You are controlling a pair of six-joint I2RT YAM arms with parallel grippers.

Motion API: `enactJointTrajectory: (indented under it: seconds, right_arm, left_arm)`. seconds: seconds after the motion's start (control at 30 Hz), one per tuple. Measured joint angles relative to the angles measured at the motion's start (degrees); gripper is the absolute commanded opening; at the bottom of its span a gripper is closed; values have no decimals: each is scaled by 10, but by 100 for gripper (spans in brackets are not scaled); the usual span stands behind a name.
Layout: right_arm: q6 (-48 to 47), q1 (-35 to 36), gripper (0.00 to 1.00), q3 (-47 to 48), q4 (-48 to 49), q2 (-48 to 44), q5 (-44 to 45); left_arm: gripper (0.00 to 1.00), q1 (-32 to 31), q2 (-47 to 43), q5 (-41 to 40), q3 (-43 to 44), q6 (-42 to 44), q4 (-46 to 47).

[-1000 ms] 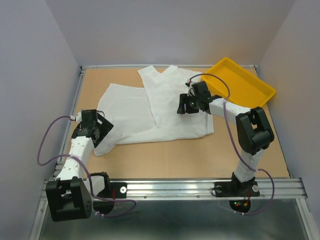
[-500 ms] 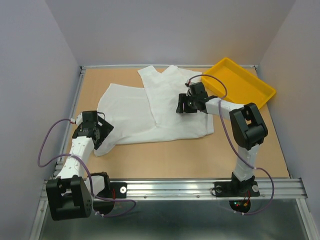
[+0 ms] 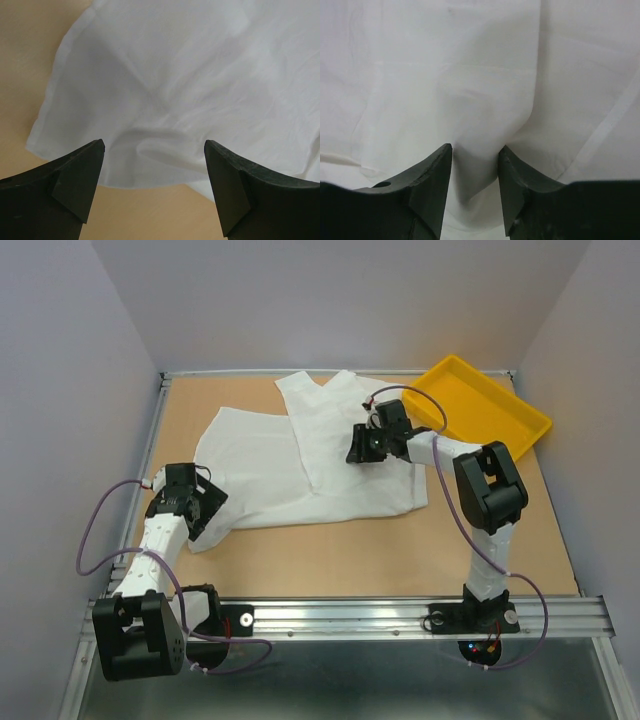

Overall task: Fold and stack the long sleeve shirts
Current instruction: Fold the shirt

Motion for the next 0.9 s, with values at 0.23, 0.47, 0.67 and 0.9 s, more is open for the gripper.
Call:
enactJointTrajectory:
  seconds: [0.23, 0.47, 0.67, 0.9]
  right_arm:
    - [-8, 0, 1, 2, 1, -1, -25]
    - [-12, 0, 1, 2, -3, -55, -10]
    - [-11, 0, 1, 2, 3, -128, 60]
    - [15, 0, 1, 2, 6, -122, 159]
  left_arm:
    - [93, 0, 0, 0, 0, 0, 0]
    - [93, 0, 23, 0, 0, 0, -1]
    - [93, 0, 38, -16, 22, 7, -20]
    - [93, 0, 39, -42, 63, 11, -26]
